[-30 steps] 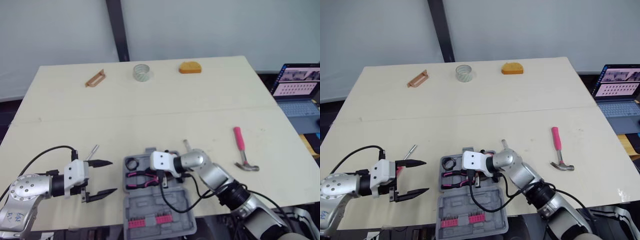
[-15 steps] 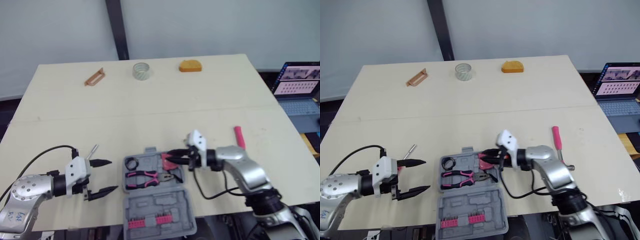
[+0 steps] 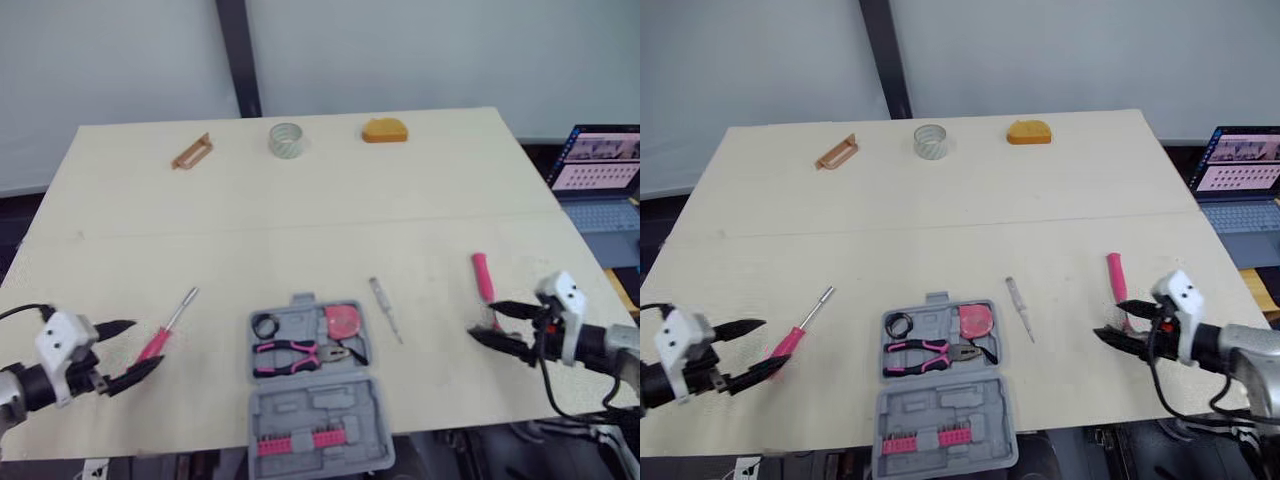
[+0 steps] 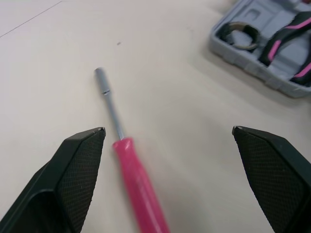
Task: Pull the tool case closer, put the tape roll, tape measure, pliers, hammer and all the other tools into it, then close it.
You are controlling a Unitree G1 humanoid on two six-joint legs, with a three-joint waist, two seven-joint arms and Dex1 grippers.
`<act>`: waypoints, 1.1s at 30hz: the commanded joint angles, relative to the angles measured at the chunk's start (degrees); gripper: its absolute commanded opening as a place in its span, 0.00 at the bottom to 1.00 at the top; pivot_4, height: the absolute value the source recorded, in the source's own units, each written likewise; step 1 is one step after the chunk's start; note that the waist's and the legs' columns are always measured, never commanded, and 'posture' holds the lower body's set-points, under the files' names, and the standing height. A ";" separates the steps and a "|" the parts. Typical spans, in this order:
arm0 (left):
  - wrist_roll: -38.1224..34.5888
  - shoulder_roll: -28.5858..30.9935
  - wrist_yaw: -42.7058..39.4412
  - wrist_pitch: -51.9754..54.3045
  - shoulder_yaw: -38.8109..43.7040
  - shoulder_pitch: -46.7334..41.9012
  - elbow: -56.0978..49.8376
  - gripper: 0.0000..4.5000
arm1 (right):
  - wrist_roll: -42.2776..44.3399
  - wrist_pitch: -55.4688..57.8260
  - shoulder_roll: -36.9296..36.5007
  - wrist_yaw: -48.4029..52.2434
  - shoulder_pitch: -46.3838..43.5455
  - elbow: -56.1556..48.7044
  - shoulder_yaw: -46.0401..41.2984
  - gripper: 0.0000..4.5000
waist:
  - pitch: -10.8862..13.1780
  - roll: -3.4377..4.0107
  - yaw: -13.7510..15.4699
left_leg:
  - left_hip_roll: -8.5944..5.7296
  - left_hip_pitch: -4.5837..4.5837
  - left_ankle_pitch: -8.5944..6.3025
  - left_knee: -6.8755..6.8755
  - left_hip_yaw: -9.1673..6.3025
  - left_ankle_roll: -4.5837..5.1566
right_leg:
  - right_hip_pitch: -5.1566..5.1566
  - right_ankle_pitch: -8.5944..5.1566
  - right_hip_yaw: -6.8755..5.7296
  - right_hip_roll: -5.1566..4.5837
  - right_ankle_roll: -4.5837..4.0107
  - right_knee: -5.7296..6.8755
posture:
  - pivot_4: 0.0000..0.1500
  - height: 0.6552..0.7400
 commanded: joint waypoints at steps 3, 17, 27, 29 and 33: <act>1.09 0.79 0.52 -4.90 7.25 2.62 8.47 1.00 | -2.99 -7.83 -1.85 -0.14 2.30 10.98 -4.46 0.98 | 0.01 -0.01 -0.03 | 0.00 0.00 -0.03 -0.01 0.03 0.02 | 0.00 0.00 0.00 0.00 0.00 -0.07 | 1.00 1.00; 1.91 0.60 2.21 -8.58 9.91 4.32 16.28 1.00 | -4.44 -13.82 -2.96 -0.25 2.39 20.91 -5.90 0.98 | 0.04 0.01 -0.09 | 0.13 0.08 -0.06 0.00 0.19 -0.02 | 0.00 0.05 0.03 0.06 -0.07 -0.12 | 1.00 1.00; 1.98 -0.31 3.30 -7.01 8.66 4.55 12.81 1.00 | -4.10 -13.28 -3.73 0.21 3.25 19.11 -5.50 0.98 | 0.05 0.02 -0.04 | 0.15 0.08 -0.08 0.00 0.22 -0.04 | 0.00 0.06 0.03 0.06 -0.08 -0.13 | 1.00 1.00; 1.96 -0.34 3.25 -6.56 8.32 4.58 11.71 1.00 | -3.58 -12.46 -3.69 0.29 3.46 17.44 -5.61 0.98 | 0.06 0.04 -0.05 | 0.15 0.08 -0.09 0.00 0.23 -0.04 | 0.00 0.06 0.03 0.06 -0.08 -0.13 | 1.00 1.00; 0.76 -0.13 2.32 -3.06 5.89 4.74 4.61 1.00 | -0.49 -7.03 -3.51 1.00 4.22 6.12 -4.56 0.98 | 0.08 0.06 -0.03 | 0.16 0.08 -0.09 0.01 0.23 -0.04 | 0.00 0.07 0.03 0.06 -0.08 -0.11 | 1.00 1.00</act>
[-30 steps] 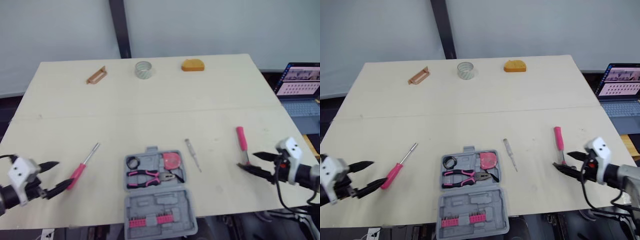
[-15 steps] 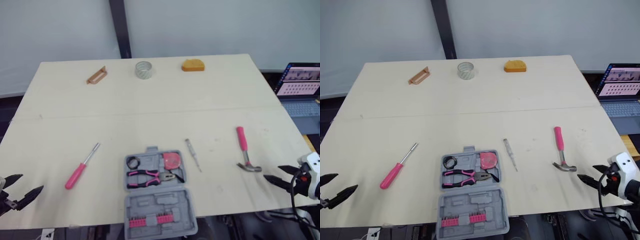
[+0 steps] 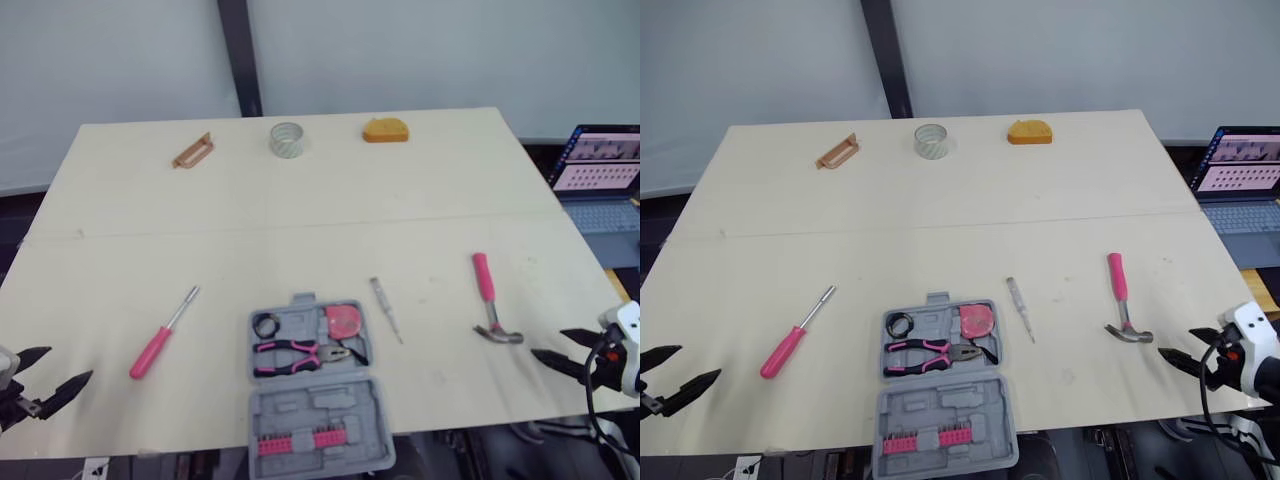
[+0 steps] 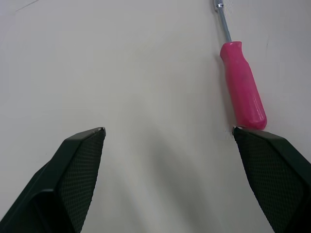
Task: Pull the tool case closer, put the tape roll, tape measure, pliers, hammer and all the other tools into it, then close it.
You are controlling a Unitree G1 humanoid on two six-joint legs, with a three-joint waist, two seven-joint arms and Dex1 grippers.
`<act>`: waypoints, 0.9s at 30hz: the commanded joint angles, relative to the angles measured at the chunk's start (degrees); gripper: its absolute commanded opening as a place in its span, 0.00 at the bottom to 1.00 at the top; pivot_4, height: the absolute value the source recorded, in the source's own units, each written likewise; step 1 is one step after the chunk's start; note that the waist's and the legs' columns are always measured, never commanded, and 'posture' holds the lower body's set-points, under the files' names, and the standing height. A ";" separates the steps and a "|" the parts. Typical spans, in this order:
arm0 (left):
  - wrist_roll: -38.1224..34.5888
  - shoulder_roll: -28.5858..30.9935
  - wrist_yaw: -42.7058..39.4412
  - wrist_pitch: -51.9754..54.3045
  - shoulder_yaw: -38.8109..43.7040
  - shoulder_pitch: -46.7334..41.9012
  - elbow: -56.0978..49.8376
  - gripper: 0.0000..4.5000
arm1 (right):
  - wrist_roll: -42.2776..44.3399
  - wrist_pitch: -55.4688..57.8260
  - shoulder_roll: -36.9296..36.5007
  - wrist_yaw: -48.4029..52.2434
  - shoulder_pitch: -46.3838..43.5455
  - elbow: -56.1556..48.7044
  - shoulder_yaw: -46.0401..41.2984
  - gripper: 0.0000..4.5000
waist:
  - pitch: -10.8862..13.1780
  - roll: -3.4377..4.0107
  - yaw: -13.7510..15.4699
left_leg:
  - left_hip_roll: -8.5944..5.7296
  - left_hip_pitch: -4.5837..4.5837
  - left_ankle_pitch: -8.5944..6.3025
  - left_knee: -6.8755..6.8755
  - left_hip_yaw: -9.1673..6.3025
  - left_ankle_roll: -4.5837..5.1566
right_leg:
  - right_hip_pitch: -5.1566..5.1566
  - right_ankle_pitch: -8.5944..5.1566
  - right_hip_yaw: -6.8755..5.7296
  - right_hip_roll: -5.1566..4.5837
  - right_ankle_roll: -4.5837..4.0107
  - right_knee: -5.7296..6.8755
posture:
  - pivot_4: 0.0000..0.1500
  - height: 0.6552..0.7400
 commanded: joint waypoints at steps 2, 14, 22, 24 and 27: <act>-1.76 0.16 -1.20 4.15 -2.57 1.00 -9.73 1.00 | 4.44 6.59 -0.70 0.97 0.78 -15.02 0.46 0.98 | 0.02 0.03 0.05 | 0.04 -0.01 0.00 0.00 -0.02 -0.01 | 0.00 0.01 0.00 0.01 -0.01 0.02 | 1.00 1.00; -1.52 0.14 -3.24 15.23 -23.37 -1.09 -29.86 0.82 | 3.82 15.52 2.31 0.78 -7.54 -39.28 24.08 0.80 | 0.04 0.04 0.13 | 0.06 -0.02 -0.03 0.05 -0.03 -0.04 | 0.00 0.03 0.01 0.06 -0.02 0.00 | 1.00 1.00; 2.73 -1.22 -1.55 14.72 -32.70 -3.88 -29.08 0.00 | -6.14 10.78 5.23 -0.94 -11.83 -35.90 36.60 0.00 | 0.06 -0.01 0.21 | 0.01 -0.05 -0.03 0.10 -0.05 -0.03 | 0.00 0.05 0.01 0.06 -0.03 -0.01 | 1.00 1.00; 3.62 -2.33 -0.66 14.36 -34.40 -4.48 -28.59 0.00 | -7.51 10.36 6.13 -1.33 -12.38 -35.46 37.98 0.00 | 0.07 0.00 0.21 | 0.02 -0.05 -0.03 0.10 -0.05 -0.04 | -0.02 0.05 0.01 0.07 -0.03 0.01 | 1.00 1.00; 4.50 -3.55 0.14 14.03 -36.37 -4.83 -28.22 0.00 | -9.31 9.65 6.93 -1.50 -12.76 -35.08 39.56 0.00 | 0.07 -0.01 0.21 | 0.02 -0.05 -0.03 0.13 -0.03 -0.04 | -0.01 0.05 0.01 0.06 -0.03 0.01 | 1.00 1.00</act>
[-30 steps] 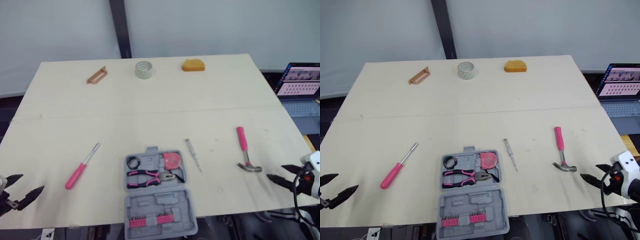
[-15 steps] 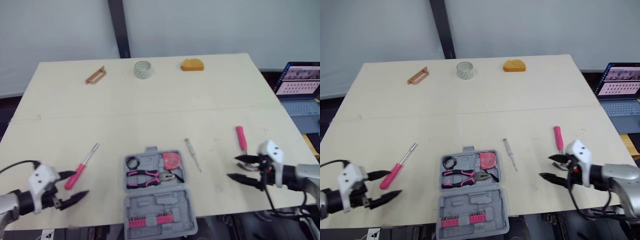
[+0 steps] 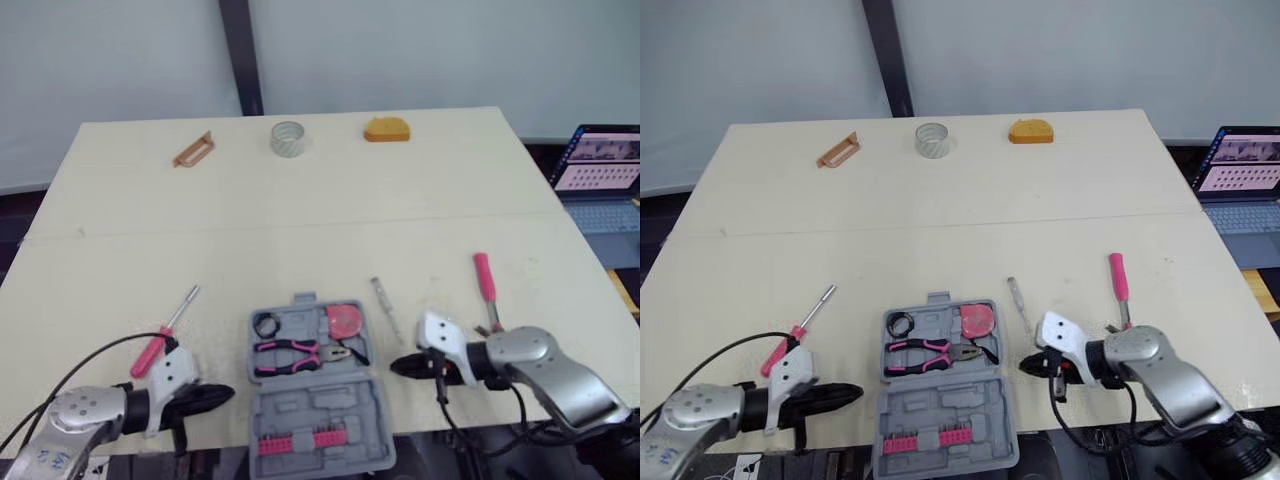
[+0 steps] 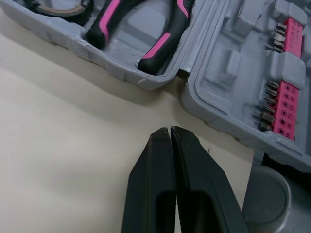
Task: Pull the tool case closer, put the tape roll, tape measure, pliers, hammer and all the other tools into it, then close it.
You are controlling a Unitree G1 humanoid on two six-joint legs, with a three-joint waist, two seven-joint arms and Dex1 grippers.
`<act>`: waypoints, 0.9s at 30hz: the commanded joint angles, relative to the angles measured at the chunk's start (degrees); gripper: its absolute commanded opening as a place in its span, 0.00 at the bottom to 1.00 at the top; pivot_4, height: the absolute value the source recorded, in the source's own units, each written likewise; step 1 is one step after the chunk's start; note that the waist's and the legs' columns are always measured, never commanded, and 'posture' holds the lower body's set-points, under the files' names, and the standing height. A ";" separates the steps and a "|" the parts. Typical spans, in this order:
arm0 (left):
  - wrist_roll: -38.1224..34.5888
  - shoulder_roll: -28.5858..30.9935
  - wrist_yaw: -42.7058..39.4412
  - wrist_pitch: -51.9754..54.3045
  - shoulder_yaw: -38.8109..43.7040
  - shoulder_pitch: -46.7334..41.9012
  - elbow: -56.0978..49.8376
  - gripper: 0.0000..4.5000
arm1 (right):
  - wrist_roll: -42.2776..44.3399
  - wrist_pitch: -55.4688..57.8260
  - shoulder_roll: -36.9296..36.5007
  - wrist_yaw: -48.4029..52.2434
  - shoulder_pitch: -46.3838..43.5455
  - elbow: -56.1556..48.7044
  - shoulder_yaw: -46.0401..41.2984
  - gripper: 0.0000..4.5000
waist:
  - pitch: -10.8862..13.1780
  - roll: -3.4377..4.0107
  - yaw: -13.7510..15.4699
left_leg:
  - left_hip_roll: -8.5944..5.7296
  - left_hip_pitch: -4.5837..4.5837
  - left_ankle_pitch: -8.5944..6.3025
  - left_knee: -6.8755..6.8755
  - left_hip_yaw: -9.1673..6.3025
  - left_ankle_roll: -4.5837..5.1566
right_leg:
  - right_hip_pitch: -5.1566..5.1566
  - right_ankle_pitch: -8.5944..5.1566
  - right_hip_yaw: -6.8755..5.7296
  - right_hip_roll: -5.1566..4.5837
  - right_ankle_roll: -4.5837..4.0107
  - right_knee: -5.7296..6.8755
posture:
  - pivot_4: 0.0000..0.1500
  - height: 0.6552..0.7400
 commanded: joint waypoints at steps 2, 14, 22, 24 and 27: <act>0.86 -1.84 1.37 -0.70 -2.28 -0.33 -0.43 0.00 | -1.49 -1.25 1.02 -0.47 -0.86 -0.75 0.94 0.00 | 0.00 0.00 0.00 | 0.00 0.00 0.00 0.00 0.00 0.00 | 0.00 0.00 0.00 0.00 0.00 0.00 | 1.00 1.00; 3.96 -6.22 5.00 -1.67 -7.30 -5.54 2.84 0.00 | -1.62 0.53 4.52 -0.45 -2.34 0.52 2.10 0.00 | 0.00 0.00 0.03 | 0.01 0.01 0.00 0.02 -0.02 -0.01 | 0.00 0.00 -0.02 0.01 0.01 0.04 | 1.00 1.00; 4.51 -8.47 6.14 -1.43 -9.12 -8.91 4.38 0.00 | -2.43 0.91 6.73 -0.62 -3.56 1.70 2.77 0.00 | 0.00 0.01 0.43 | -0.01 0.01 0.01 0.07 -0.02 -0.02 | 0.02 0.01 -0.02 0.00 0.02 0.06 | 1.00 1.00; 4.47 -8.77 6.27 -1.46 -9.26 -9.35 4.55 0.00 | -2.53 0.88 7.40 -0.84 -4.06 2.23 2.69 0.00 | 0.00 0.01 0.44 | 0.00 0.02 0.01 0.07 -0.02 -0.02 | 0.02 0.01 -0.02 0.00 0.02 0.07 | 1.00 1.00; 4.97 -9.13 6.77 -2.68 -9.05 -10.09 5.47 0.00 | -2.70 0.91 8.28 -1.18 -5.02 3.22 2.50 0.00 | 0.00 0.01 0.57 | 0.00 0.02 0.02 0.07 -0.02 -0.02 | 0.02 0.01 -0.02 0.00 0.02 0.07 | 1.00 1.00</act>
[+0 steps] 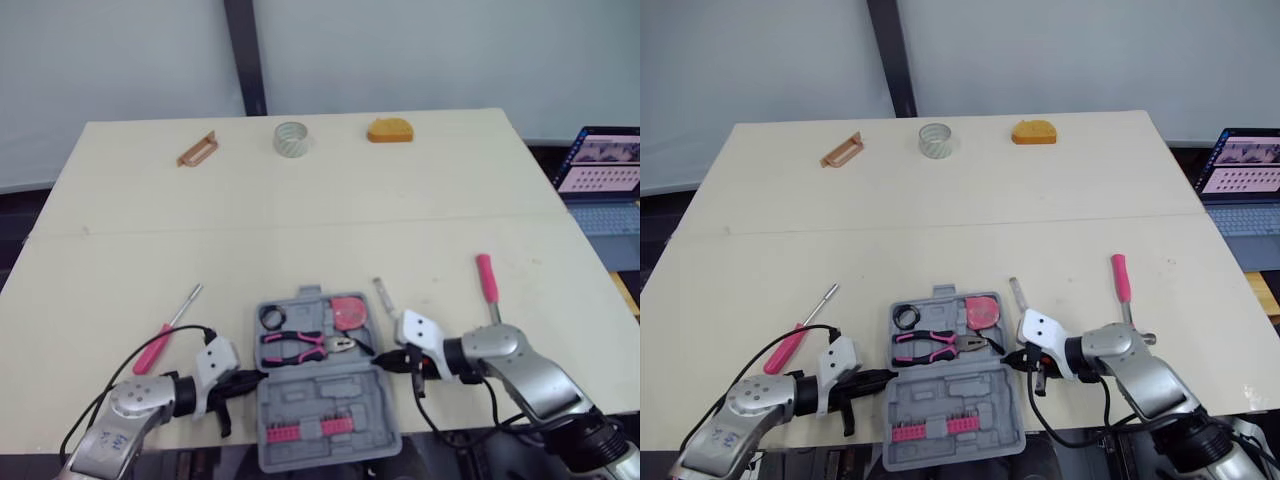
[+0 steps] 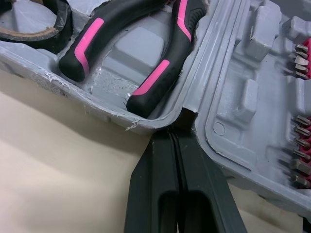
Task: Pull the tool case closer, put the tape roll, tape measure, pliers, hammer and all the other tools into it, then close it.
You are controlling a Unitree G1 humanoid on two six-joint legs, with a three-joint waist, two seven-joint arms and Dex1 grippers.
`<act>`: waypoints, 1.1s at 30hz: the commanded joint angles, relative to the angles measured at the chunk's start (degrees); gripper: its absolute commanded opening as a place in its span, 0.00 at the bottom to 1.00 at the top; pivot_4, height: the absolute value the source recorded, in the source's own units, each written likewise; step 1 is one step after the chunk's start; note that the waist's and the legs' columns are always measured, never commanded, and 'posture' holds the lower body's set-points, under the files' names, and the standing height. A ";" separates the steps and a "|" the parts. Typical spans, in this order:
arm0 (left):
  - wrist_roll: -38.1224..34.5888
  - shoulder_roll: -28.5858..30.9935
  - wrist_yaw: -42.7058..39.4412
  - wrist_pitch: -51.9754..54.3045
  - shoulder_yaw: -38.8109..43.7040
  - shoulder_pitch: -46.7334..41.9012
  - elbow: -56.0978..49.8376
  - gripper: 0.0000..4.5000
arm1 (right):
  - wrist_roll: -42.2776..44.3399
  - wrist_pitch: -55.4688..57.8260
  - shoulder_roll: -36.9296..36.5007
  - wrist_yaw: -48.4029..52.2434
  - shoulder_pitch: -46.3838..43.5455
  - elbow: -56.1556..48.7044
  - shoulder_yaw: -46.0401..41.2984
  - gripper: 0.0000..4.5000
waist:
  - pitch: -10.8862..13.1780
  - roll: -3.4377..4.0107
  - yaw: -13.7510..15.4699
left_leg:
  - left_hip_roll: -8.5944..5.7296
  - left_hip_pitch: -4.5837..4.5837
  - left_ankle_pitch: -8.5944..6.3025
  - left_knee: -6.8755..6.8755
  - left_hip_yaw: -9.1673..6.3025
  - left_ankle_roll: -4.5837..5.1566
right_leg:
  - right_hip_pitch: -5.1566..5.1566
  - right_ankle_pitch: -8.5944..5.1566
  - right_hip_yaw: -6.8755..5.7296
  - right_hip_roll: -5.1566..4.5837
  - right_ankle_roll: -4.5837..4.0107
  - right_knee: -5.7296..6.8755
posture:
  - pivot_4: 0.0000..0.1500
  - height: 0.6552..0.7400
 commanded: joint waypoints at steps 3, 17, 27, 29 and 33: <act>1.12 -1.19 1.39 -2.15 -0.26 -1.78 1.24 0.00 | 0.10 -0.86 2.02 -0.55 -1.76 0.40 0.26 0.00 | 0.00 0.00 0.18 | 0.00 0.01 0.01 0.01 0.00 -0.02 | 0.00 0.00 0.00 0.00 -0.01 0.04 | 1.00 1.00; 2.90 -2.82 2.98 -6.63 0.21 -6.60 7.11 0.00 | -0.86 -1.90 3.29 -2.01 -3.24 3.03 -0.15 0.00 | 0.00 0.00 0.60 | 0.00 0.03 0.04 0.01 0.00 -0.05 | 0.00 0.01 0.00 0.01 -0.01 0.09 | 1.00 1.00; 4.14 -4.68 3.01 -7.64 -0.83 -10.96 10.53 0.00 | -1.39 -1.97 5.04 -3.50 -4.75 4.87 -0.67 0.00 | -0.01 0.00 0.69 | -0.01 0.03 0.05 0.03 -0.01 -0.06 | 0.00 0.01 -0.01 0.00 0.00 0.12 | 1.00 1.00; 4.32 -5.02 2.95 -7.76 -0.99 -11.55 10.97 0.00 | -1.50 -1.93 5.31 -3.85 -4.93 4.99 -0.86 0.00 | -0.01 0.00 0.67 | -0.01 0.03 0.06 0.03 -0.01 -0.06 | 0.00 0.01 -0.01 0.00 0.00 0.13 | 1.00 1.00; 4.67 -5.64 2.99 -7.99 -1.29 -12.43 11.68 0.00 | -1.89 -2.20 5.87 -4.40 -5.38 5.85 -1.17 0.00 | -0.01 0.00 0.73 | -0.01 0.03 0.06 0.03 -0.01 -0.06 | 0.00 0.01 -0.01 0.00 0.00 0.13 | 1.00 1.00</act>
